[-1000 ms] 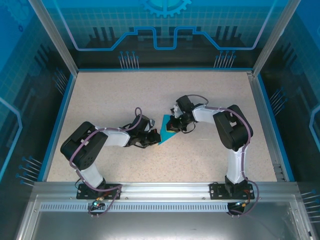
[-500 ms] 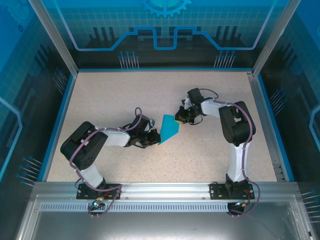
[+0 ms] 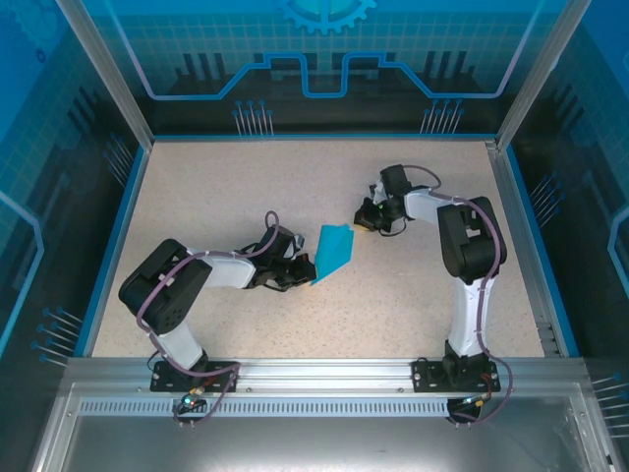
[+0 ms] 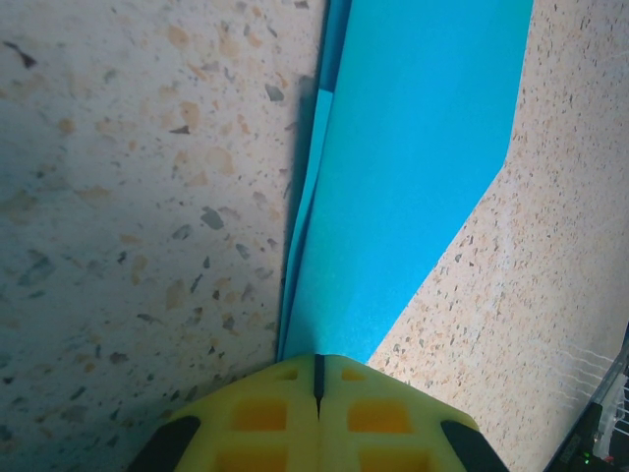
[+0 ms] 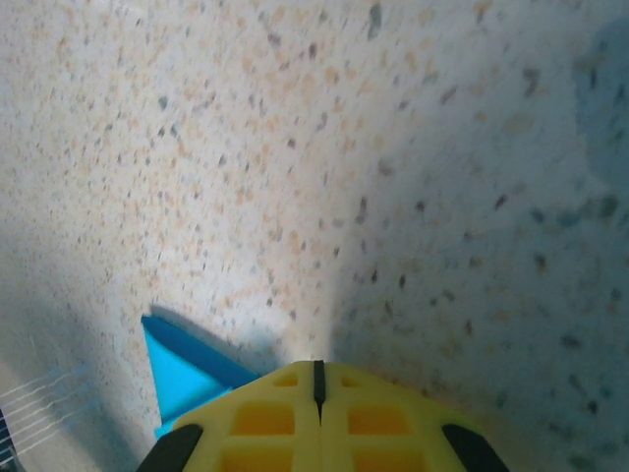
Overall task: Fold a paper plane with a square sheet of paper (pick it up from the middle)
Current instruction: Fourth fold the wing at the center of the table.
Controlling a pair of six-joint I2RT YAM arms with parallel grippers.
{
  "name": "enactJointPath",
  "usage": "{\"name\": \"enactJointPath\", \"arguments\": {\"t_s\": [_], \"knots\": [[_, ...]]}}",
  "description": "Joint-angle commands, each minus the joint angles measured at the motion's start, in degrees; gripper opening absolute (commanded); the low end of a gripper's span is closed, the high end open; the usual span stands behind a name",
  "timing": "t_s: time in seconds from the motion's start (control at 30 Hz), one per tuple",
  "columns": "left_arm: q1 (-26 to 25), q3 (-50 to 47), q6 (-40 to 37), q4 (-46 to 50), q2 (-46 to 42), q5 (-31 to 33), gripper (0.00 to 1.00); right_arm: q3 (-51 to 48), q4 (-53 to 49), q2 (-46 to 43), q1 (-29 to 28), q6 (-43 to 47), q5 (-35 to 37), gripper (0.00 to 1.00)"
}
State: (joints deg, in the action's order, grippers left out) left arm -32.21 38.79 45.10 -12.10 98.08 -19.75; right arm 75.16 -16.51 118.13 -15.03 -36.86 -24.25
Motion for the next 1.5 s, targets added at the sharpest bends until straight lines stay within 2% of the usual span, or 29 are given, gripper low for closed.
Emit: {"name": "enactJointPath", "arguments": {"t_s": [0.0,0.17,0.3,0.57,0.73,1.1,1.33,1.47], "knots": [[-0.33,-1.48,-0.63,9.44,1.45,0.37,0.00,-4.37,2.39,-7.00,-3.59,1.79,-2.32,0.04],[-0.36,-1.17,-0.52,9.57,1.71,0.15,0.00,-10.01,4.29,-10.26,-9.39,1.12,-2.93,0.04],[-0.39,-1.01,-0.45,9.68,1.76,0.05,0.00,-10.20,4.45,-8.35,-13.15,0.78,-4.39,0.04],[-0.35,-0.95,-0.31,10.10,1.94,-0.03,0.00,-6.95,2.39,-3.43,-14.35,2.24,-4.71,0.04],[-0.39,-0.96,0.23,10.46,1.93,0.00,0.00,-4.69,0.09,-0.41,-12.05,4.58,-4.05,0.04],[-0.33,-1.92,1.41,10.35,1.96,-0.34,0.00,-0.15,-1.56,3.20,-2.14,4.61,-1.32,0.04],[-0.31,-1.53,0.54,10.92,1.92,-0.77,0.00,5.32,-5.00,4.49,1.33,3.91,2.87,0.05],[-0.48,-0.10,0.13,10.72,1.07,-1.08,0.00,5.96,-5.71,1.54,1.43,3.23,1.93,0.06]]}}
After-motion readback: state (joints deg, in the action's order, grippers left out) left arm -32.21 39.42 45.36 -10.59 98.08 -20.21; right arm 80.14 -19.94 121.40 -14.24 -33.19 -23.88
